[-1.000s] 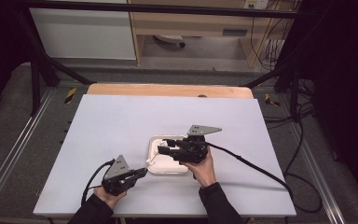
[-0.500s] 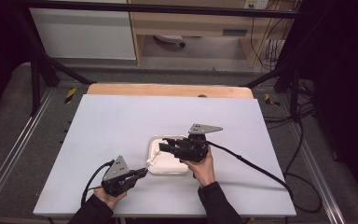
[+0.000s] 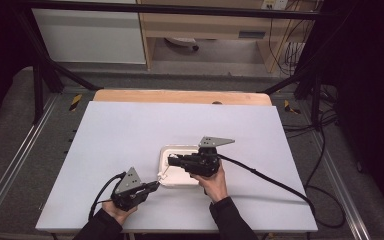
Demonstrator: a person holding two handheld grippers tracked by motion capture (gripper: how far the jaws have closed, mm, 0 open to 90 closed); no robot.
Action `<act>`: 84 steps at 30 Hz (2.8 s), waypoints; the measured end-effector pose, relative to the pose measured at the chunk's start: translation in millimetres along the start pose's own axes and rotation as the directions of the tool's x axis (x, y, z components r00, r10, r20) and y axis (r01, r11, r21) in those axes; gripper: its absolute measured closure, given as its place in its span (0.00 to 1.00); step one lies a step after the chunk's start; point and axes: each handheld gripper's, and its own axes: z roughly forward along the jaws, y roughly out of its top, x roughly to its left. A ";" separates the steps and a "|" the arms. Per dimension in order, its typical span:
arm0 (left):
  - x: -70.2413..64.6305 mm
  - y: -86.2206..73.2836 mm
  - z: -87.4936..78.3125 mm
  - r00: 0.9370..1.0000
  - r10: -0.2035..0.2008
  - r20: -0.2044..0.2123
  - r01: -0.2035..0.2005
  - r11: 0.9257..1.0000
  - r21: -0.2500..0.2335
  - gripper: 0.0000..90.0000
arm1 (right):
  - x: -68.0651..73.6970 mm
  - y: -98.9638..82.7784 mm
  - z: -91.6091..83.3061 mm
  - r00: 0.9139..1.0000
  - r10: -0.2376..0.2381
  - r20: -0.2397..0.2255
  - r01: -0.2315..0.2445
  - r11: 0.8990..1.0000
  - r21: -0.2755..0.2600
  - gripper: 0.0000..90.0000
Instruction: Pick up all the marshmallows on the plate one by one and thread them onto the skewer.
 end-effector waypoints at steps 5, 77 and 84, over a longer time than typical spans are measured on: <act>0.1 6.7 -5.1 0.999 -0.031 0.019 0.032 0.997 -0.076 0.99 | 1.6 -2.1 3.1 0.999 -0.001 -0.035 0.002 1.000 0.027 0.90; 35.0 -10.0 -20.0 0.988 -0.147 -0.051 0.145 0.988 -0.050 0.98 | -47.6 -15.2 77.8 0.936 -0.226 0.271 0.091 0.896 0.435 0.72; 34.6 -10.0 -19.7 0.988 -0.145 -0.050 0.143 0.989 -0.049 0.98 | -47.2 -15.4 77.8 0.944 -0.196 0.266 0.060 0.894 0.445 0.82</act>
